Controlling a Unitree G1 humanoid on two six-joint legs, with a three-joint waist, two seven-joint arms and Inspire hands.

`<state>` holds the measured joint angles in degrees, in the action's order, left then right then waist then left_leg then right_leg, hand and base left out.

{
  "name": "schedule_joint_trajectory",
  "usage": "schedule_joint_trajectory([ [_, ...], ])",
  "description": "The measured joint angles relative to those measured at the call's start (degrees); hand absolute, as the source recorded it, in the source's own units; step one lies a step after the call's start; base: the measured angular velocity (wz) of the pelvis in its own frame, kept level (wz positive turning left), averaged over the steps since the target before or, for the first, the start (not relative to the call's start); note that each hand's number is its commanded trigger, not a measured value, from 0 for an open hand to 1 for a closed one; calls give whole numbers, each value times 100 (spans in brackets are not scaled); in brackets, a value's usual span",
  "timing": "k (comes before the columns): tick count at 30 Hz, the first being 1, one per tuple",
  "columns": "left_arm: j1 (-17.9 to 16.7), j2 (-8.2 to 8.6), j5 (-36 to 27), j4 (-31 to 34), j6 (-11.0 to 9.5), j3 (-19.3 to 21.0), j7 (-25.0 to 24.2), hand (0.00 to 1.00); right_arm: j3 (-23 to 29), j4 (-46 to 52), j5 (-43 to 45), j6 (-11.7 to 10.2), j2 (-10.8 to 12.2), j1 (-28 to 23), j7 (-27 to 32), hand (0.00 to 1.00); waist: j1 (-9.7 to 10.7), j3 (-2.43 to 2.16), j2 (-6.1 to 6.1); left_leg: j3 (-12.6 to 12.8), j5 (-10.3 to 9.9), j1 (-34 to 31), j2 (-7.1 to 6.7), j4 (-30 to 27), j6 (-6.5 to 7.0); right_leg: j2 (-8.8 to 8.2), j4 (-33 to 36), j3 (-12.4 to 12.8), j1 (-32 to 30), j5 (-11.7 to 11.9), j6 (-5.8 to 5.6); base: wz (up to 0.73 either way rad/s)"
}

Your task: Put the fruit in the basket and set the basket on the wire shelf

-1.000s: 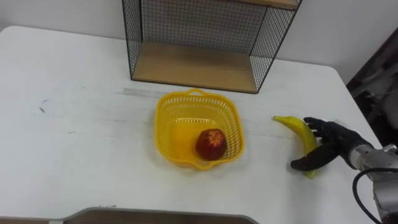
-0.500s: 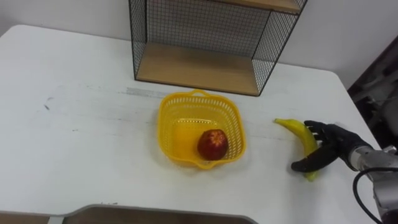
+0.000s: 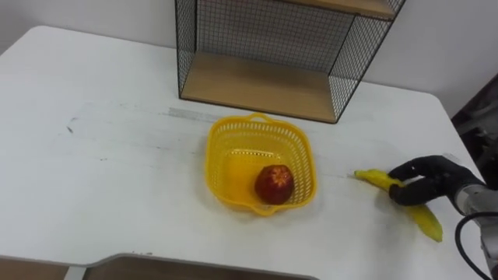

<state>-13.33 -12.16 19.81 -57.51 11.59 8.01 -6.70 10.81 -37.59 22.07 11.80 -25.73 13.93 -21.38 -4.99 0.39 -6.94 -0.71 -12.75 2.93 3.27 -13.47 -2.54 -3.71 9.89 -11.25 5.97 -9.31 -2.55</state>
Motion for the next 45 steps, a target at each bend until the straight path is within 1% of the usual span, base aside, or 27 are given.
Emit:
schedule_joint_trajectory([
  [18, 16, 0, -4, 48, 0, -46, 0, 0, -60, -92, 6, 4, 1, 10, 81, 100, -12, 0, 3, 8, -2, 19, 2, -14, 1, 1, 21, 22, 10, 1, 2, 0],
  [21, 29, -13, -8, 68, 1, -99, 0, 0, -61, -56, 42, 30, 1, 36, 74, 100, 5, -11, 17, 7, -1, 4, 1, -5, 1, 1, 21, 22, -5, 1, 2, 0],
  [23, 32, -9, -8, 68, 1, -124, 0, 0, -71, 55, 67, 82, 5, 35, 63, 100, 5, -34, -2, 10, 0, 6, 0, -3, 2, 1, 24, 34, -10, 1, 2, 0],
  [24, 34, -7, -9, 68, 1, -129, 0, 0, -83, 115, 82, 108, 5, 35, 63, 100, 5, -32, 4, 10, 1, 9, 0, -3, 2, 2, 30, 38, -11, 1, 2, 0],
  [26, 36, -9, -8, 68, 1, -143, 1, 0, -152, 304, 105, 200, 5, 35, 56, 100, -3, -27, 21, 25, 3, 16, 1, -12, 2, 1, 75, 63, -47, -1, 0, -8],
  [28, 35, -7, -7, 68, 1, -154, 1, 0, -309, 692, 139, 202, 12, 33, 42, 100, 12, -38, 43, 70, 5, 17, 2, -12, 3, 5, 88, 140, -95, -1, 1, -15],
  [31, 35, -18, -7, 63, -1, -157, 7, 0, -355, 1072, 122, 200, 39, 33, 1, 100, 15, -24, 27, 103, 4, 51, 2, -7, 3, 4, 90, 172, -74, -1, 1, -6],
  [34, 54, -21, -9, 69, -11, -158, 28, 0, -389, 1532, 112, 201, 39, 34, 0, 100, 33, -9, 1, 117, 4, 56, 4, -4, 3, 4, 93, 180, -75, 0, 1, 0],
  [37, 54, -37, -15, 54, -17, -237, 42, 0, -426, 1925, 75, 202, 39, 33, 3, 100, 26, -9, -7, 124, 3, 52, 6, 1, 4, 4, 101, 182, -82, 0, 1, 0],
  [45, 55, -34, -9, 18, -68, -262, 105, 0, -501, 2873, 126, 198, 39, 31, 1, 100, 25, 2, 15, 121, 3, 34, 7, 18, 4, 5, 136, 187, -105, 1, 3, 0],
])
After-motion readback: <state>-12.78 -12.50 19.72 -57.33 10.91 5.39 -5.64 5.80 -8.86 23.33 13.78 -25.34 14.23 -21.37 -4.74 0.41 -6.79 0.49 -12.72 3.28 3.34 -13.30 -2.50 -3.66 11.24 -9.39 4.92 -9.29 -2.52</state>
